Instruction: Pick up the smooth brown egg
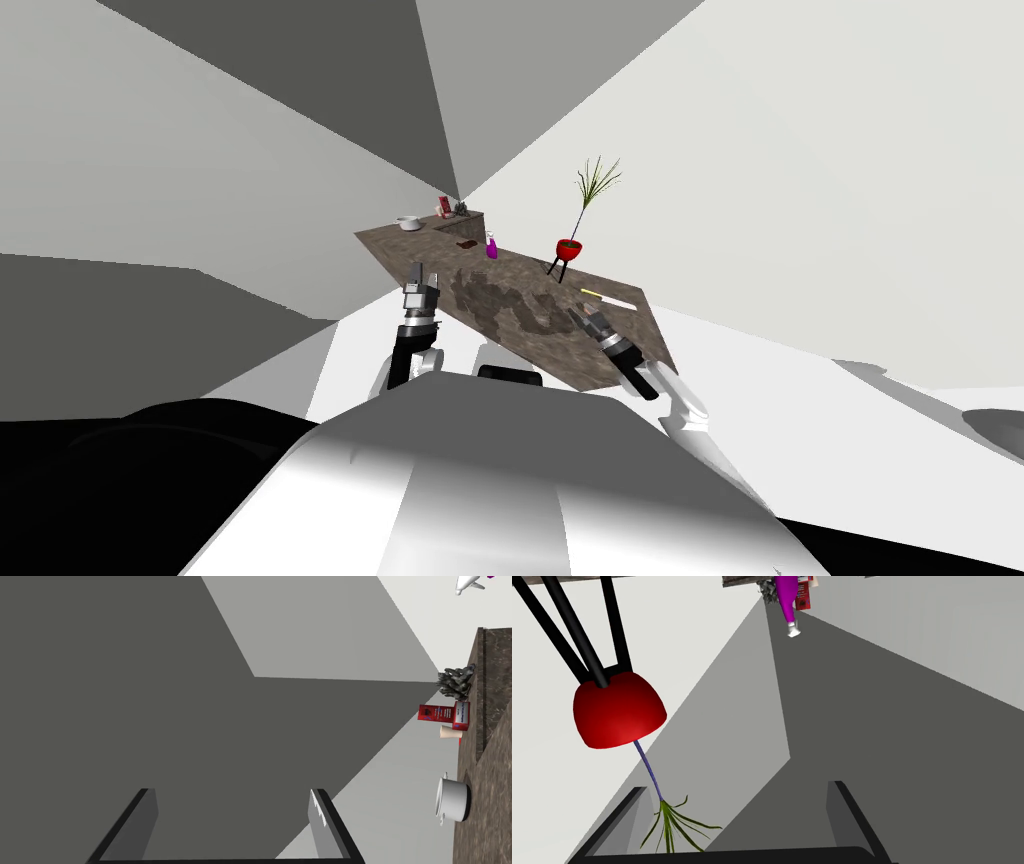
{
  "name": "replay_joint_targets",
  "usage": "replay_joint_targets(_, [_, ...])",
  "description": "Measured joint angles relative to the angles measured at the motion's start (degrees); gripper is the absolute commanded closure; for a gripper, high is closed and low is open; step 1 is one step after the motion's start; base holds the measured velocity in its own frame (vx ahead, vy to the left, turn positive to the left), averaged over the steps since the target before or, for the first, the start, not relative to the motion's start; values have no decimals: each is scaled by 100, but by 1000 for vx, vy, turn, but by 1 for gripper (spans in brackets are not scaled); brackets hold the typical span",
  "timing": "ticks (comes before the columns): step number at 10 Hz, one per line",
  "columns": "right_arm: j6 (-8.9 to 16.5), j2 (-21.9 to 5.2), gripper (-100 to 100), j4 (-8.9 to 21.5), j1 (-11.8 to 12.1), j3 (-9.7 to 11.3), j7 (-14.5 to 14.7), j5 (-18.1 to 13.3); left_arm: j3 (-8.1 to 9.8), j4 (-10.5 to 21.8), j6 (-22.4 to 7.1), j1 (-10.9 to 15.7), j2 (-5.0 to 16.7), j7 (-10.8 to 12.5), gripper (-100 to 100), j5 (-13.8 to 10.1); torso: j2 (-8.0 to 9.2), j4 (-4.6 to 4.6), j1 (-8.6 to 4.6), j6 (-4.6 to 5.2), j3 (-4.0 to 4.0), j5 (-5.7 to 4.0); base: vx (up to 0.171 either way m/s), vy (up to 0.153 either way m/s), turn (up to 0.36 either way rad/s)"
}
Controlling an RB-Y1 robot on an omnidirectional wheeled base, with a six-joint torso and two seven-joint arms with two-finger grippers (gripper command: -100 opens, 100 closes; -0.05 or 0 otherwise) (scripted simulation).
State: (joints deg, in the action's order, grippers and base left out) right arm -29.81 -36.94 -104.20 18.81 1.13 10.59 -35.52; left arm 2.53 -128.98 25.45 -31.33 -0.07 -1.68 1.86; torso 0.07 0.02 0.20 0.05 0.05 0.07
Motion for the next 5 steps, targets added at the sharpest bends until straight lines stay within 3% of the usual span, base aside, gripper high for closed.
replay_joint_targets(5, [-25, -775, -100, 637, -153, 65, 371, -517, 0, 0, 0, 0, 0, 0, 0, 0, -11, -3, -9, -2, -6, -3, 30, 51, 79])
